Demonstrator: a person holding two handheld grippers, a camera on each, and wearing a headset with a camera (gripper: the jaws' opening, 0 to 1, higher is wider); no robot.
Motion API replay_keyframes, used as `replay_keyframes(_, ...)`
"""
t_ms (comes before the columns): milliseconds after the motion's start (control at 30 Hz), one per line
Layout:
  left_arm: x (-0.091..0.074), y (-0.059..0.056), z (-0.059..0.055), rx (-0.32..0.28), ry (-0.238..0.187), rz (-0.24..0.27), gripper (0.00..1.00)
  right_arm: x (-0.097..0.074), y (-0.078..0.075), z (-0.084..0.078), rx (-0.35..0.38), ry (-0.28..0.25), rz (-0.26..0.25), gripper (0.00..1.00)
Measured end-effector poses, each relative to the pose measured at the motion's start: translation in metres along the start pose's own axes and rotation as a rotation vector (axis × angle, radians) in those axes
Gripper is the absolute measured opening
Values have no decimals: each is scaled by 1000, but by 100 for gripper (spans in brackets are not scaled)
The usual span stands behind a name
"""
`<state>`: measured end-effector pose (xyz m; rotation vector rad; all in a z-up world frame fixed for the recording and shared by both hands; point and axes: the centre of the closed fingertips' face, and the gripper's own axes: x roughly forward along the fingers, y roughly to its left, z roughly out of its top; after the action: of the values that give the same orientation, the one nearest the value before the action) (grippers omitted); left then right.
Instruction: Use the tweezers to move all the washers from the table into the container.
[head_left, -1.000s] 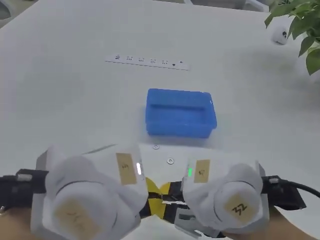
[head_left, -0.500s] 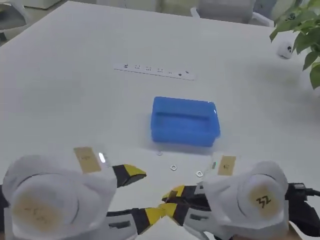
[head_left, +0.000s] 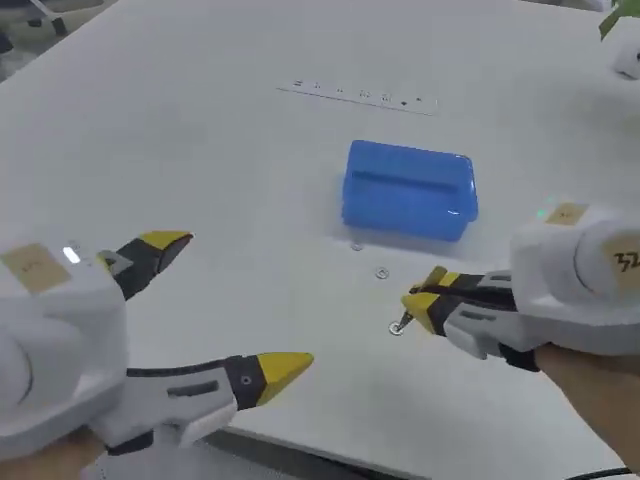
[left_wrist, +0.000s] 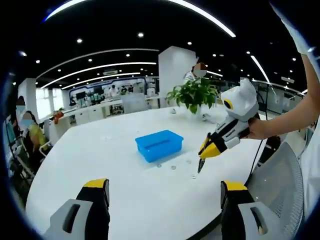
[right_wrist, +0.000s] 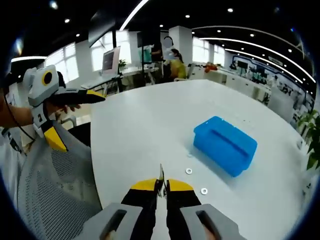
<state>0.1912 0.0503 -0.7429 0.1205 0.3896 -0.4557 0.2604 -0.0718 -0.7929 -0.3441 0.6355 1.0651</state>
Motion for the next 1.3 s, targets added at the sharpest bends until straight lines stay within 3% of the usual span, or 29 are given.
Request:
replay_keyframes(133,5,2,-10,13,-9,18,99,5,-5,-2,40,1,-14,3)
replay_keyframes(233,13,3,-8,20,-57,37,99,11,-10,-6,23,9,-35,3)
replay_keyframes(267,14,3,-9,24,-51,48,98,11,-11,-6,19,11,-47,3)
replay_keyframes(300,14,7,-9,69,-51,83,96,11,-12,-6,20,8,-52,3)
replay_keyframes(333,14,6,-8,85,-51,80,94,11,-13,-6,29,8,-49,3)
replay_keyframes(400,14,4,-8,58,-71,60,95,12,-13,-8,57,5,-48,3)
replay_keyframes(467,16,1,-15,7,-34,27,98,14,-13,-9,58,1,-49,3)
replay_keyframes(600,16,-4,-17,56,-42,0,97,18,-17,-11,64,4,-62,3)
replay_keyframes(667,18,-5,-26,50,3,-13,97,19,-19,-10,62,1,-64,3)
replay_keyframes(933,21,-6,-33,42,26,-25,99,26,-18,-11,73,16,-49,4)
replay_keyframes(1033,23,-4,-42,49,69,-20,99,28,-18,-10,81,18,-41,4)
replay_keyframes(1300,22,-3,-47,60,89,-16,96,31,-16,-9,14,36,-34,4)
